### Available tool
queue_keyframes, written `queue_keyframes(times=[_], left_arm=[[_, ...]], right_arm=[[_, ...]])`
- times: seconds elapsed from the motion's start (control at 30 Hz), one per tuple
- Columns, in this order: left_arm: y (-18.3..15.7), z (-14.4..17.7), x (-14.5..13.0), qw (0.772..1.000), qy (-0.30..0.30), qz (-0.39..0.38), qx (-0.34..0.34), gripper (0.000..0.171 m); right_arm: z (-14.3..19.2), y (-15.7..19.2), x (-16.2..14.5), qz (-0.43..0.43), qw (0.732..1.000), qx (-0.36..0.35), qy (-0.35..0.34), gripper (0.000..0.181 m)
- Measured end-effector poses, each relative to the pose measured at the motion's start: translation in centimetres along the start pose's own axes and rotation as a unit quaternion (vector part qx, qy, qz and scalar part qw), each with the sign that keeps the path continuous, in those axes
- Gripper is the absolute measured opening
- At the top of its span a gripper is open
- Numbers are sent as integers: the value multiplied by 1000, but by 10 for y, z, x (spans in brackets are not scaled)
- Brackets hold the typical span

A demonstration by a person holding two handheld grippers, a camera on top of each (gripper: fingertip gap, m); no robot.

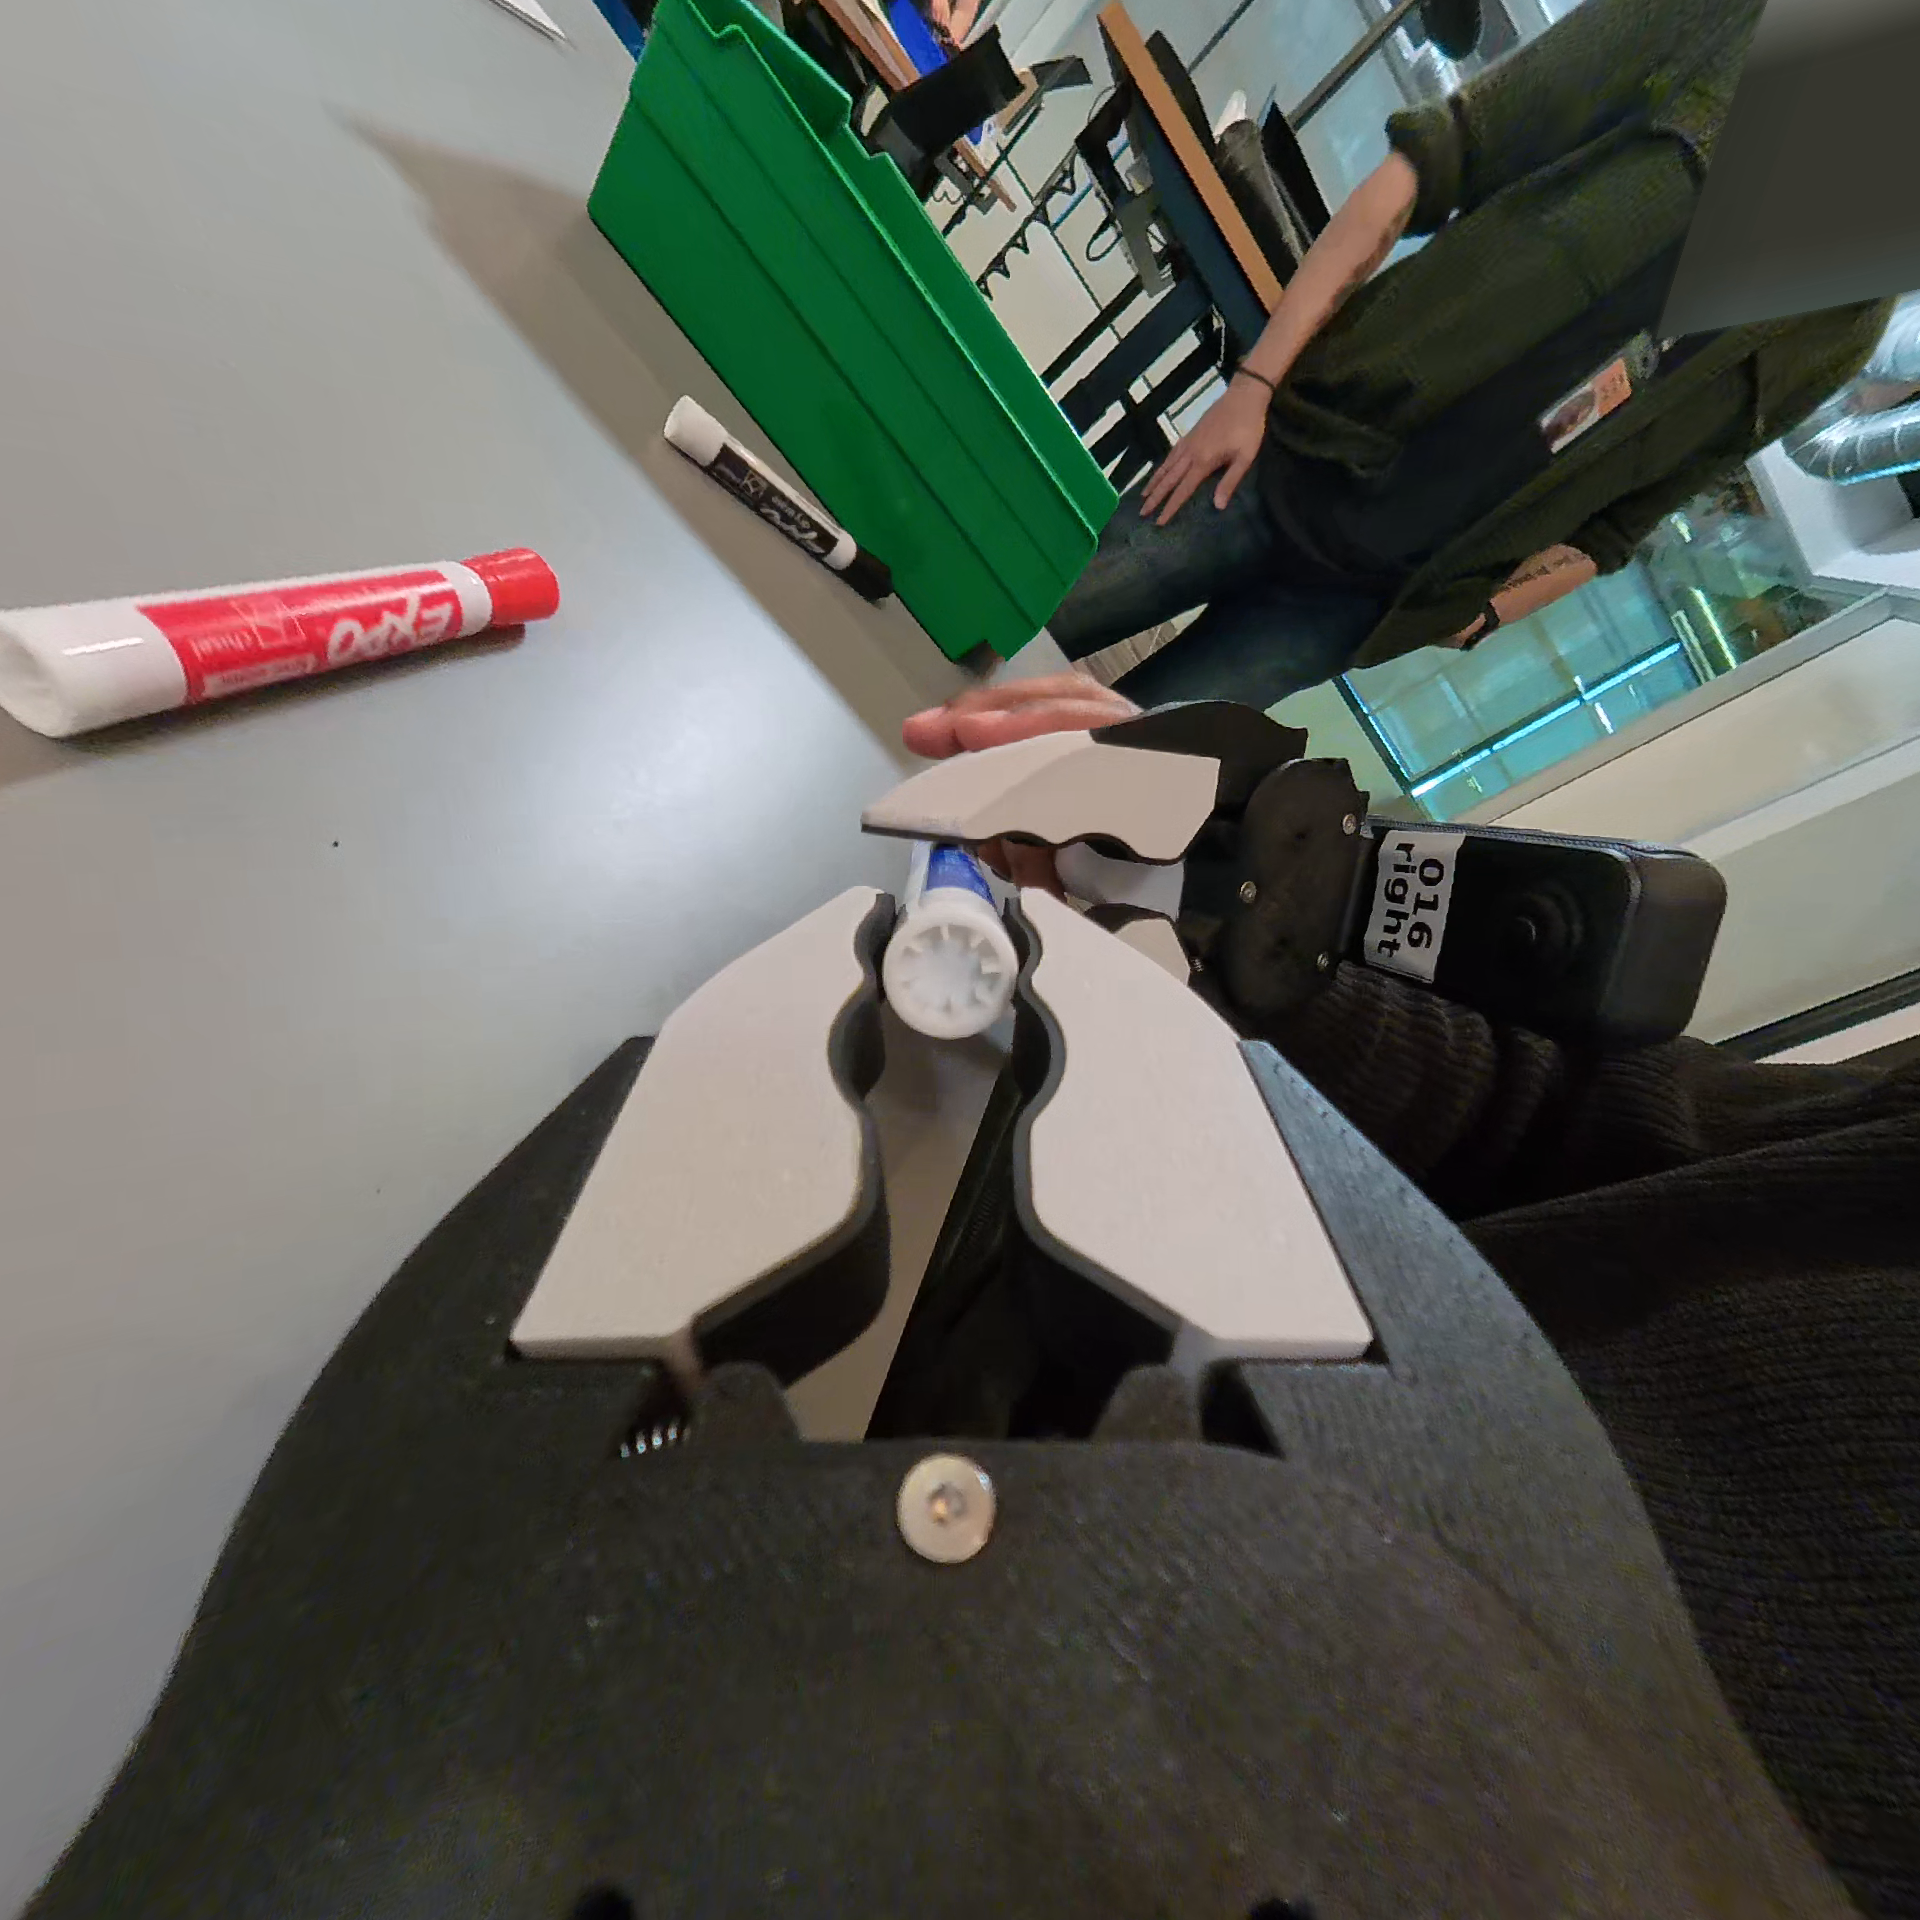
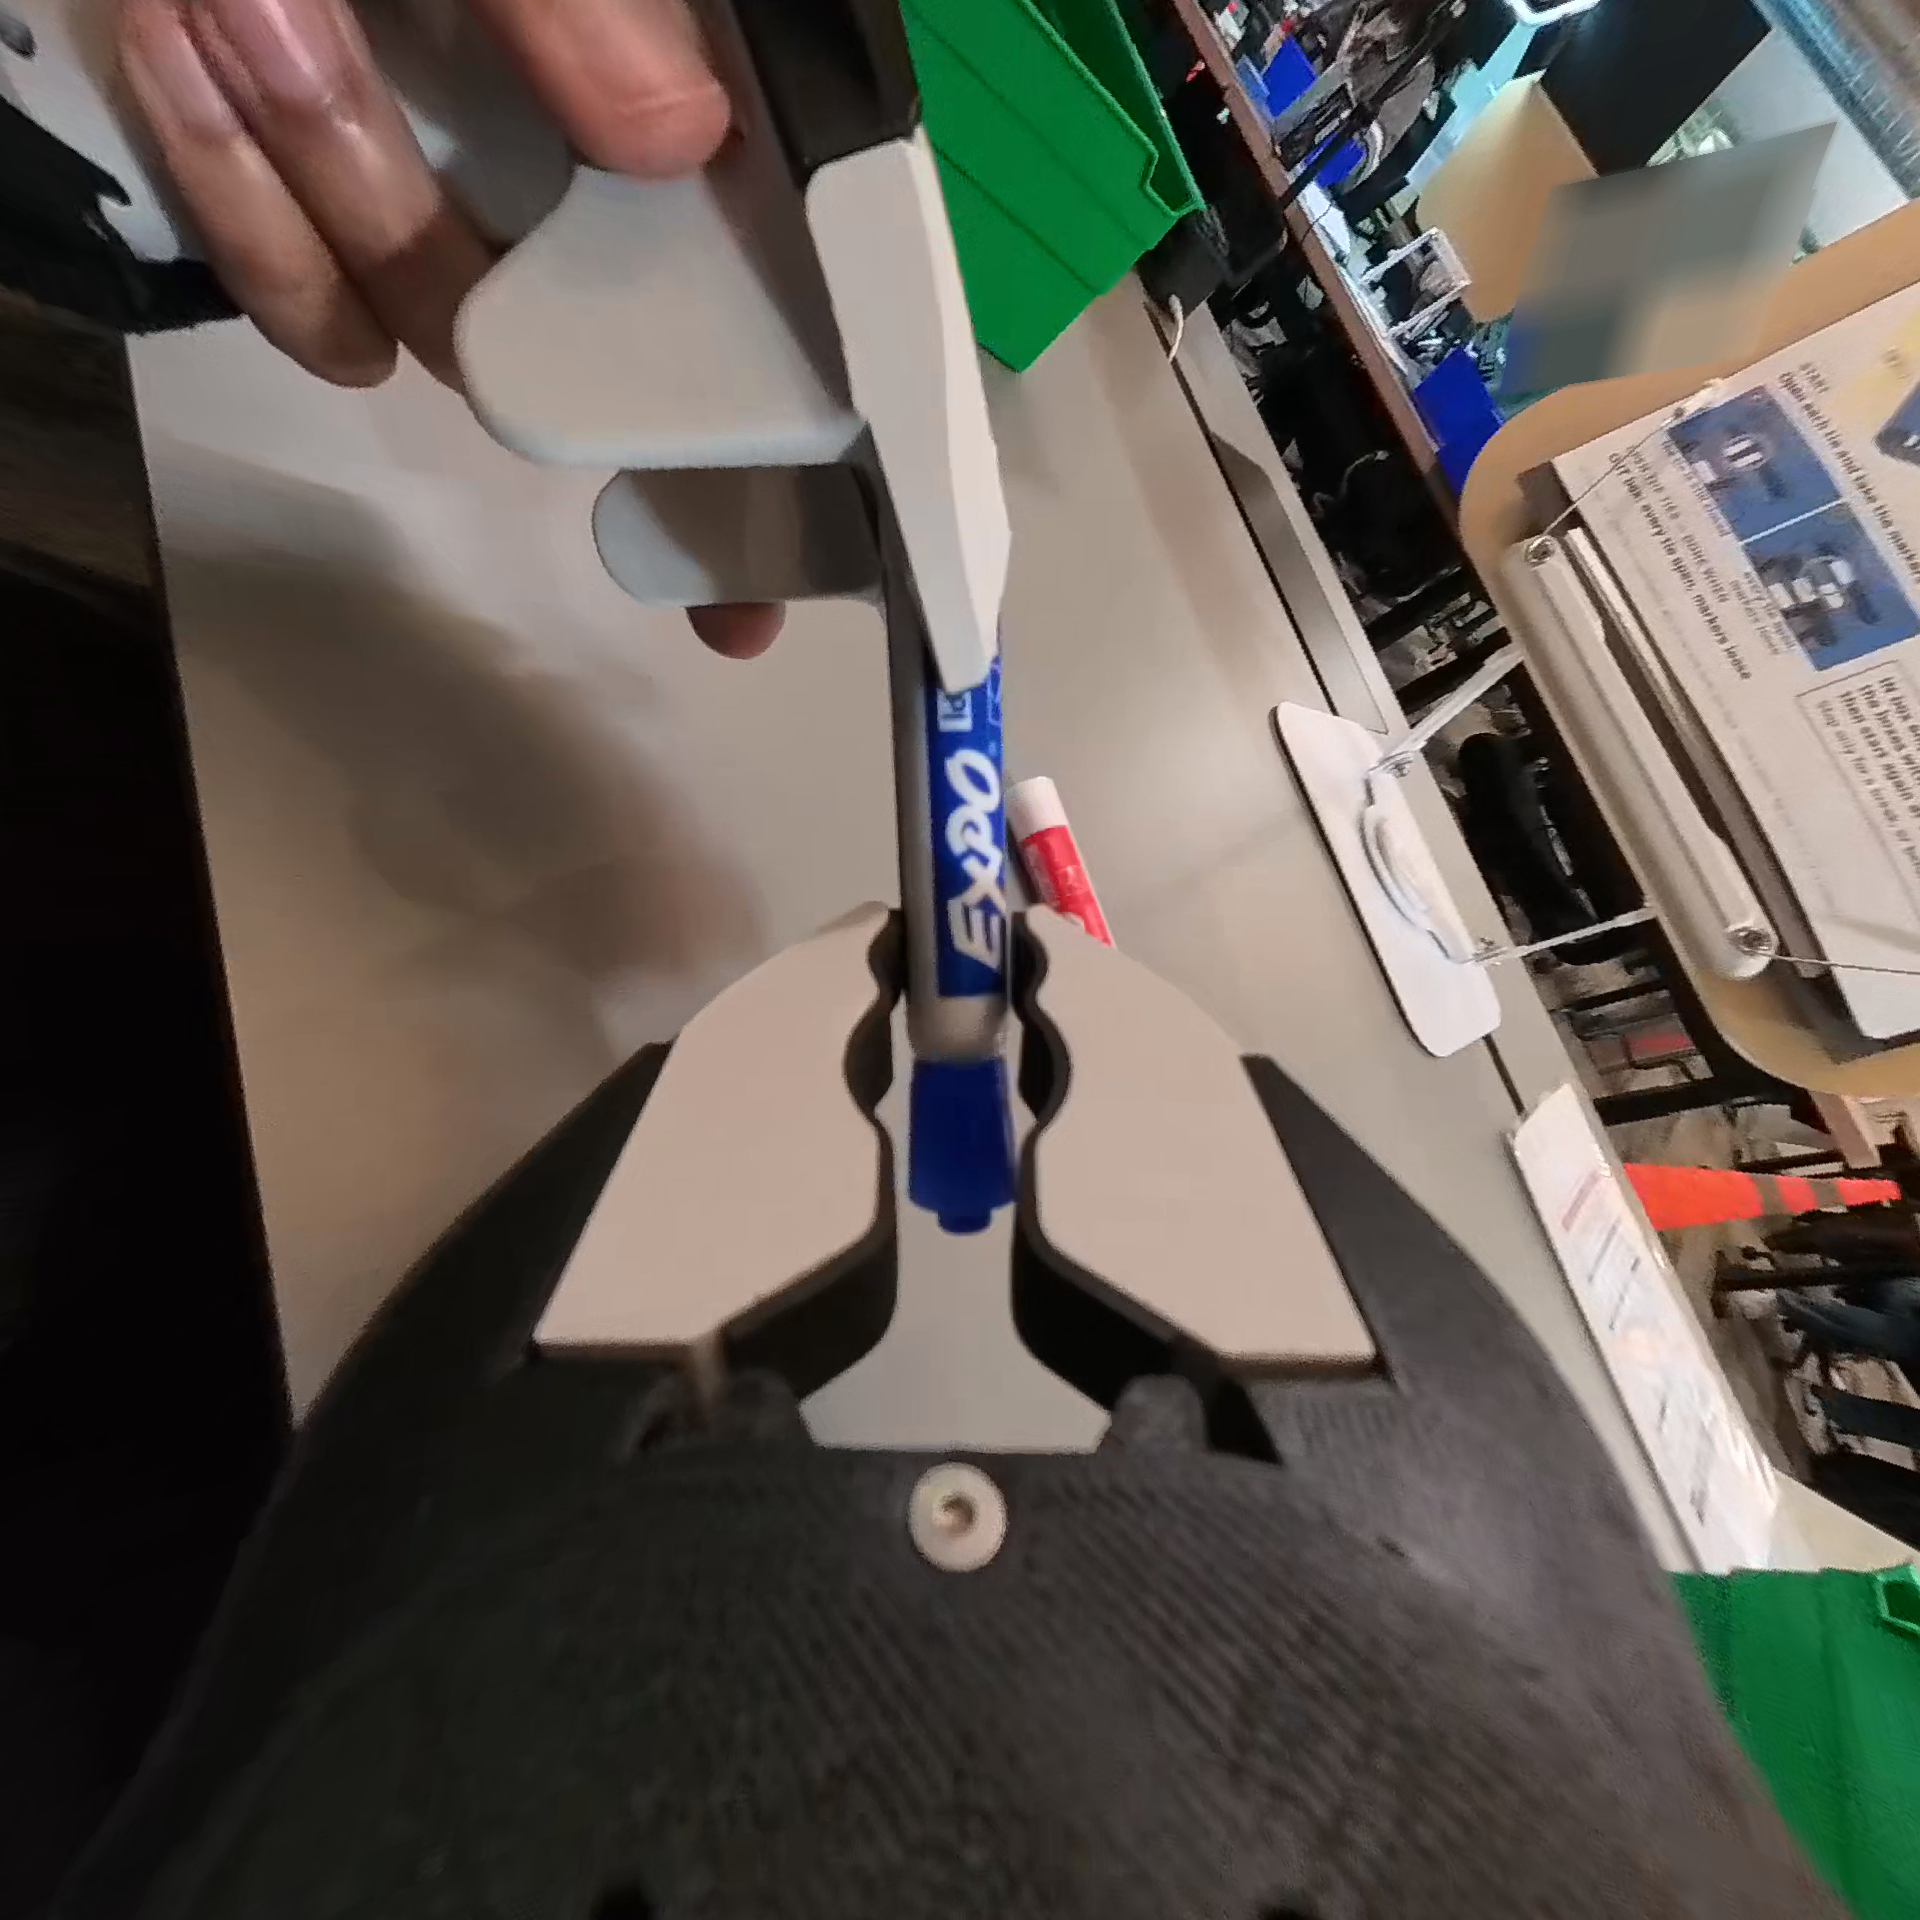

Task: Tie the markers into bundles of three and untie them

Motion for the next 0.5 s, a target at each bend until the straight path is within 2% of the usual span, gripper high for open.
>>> queue_keyframes(times=[0.27,0.5], left_arm=[[-5,-3,-3,1000,5,-3,-6,21],[-6,-4,-5,1000,10,-21,3,21]], right_arm=[[-5,2,-7,-22,999,-3,35,23],[-6,2,-10,-26,998,-3,49,18]])
Point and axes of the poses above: each gripper's, where its closed fingertips meet, z back along the fingers, x out of its top, y = z × x across the jaws, the point moved 4 cm from there along z, back along the fingers, and after that the axes turned 7 degrees about -y, right-handed, at the moved point
